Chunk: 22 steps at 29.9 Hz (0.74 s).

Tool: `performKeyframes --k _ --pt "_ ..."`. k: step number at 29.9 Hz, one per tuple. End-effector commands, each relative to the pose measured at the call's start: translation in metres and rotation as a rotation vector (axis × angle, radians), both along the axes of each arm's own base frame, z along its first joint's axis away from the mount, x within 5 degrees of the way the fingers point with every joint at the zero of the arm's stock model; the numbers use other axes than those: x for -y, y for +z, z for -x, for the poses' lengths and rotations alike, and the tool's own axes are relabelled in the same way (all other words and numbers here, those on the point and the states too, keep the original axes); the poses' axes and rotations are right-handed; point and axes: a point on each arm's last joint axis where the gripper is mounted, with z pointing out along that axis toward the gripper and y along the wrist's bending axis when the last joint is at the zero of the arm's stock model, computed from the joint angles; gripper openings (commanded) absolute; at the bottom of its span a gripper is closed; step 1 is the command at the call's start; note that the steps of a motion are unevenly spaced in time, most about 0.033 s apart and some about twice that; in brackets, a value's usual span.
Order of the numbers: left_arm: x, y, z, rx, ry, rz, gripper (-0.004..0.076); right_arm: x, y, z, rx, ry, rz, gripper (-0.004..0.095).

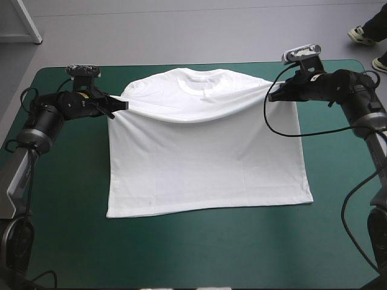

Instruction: Fold the cloth

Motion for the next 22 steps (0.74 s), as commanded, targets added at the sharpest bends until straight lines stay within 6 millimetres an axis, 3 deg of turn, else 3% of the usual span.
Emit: performKeyframes --k 1,9,13,17,22 --pt "-0.001 0.064 0.019 0.215 0.008 0.024 0.0021 0.001 0.069 0.023 0.199 0.012 -0.043 -0.0018" --pt "-0.004 0.166 0.071 0.518 -0.008 0.014 0.0021 0.001 0.148 0.070 0.384 0.060 -0.043 -0.0018" --pt "-0.008 0.204 0.099 0.639 -0.003 -0.018 0.0021 0.003 0.183 0.102 0.503 0.064 -0.053 -0.0018" --pt "-0.009 0.219 0.107 0.672 -0.003 -0.038 0.0021 0.004 0.202 0.119 0.574 0.063 -0.055 -0.0018" --pt "-0.009 0.218 0.101 0.679 0.002 -0.043 0.0020 0.005 0.199 0.113 0.574 0.052 -0.043 -0.0018"
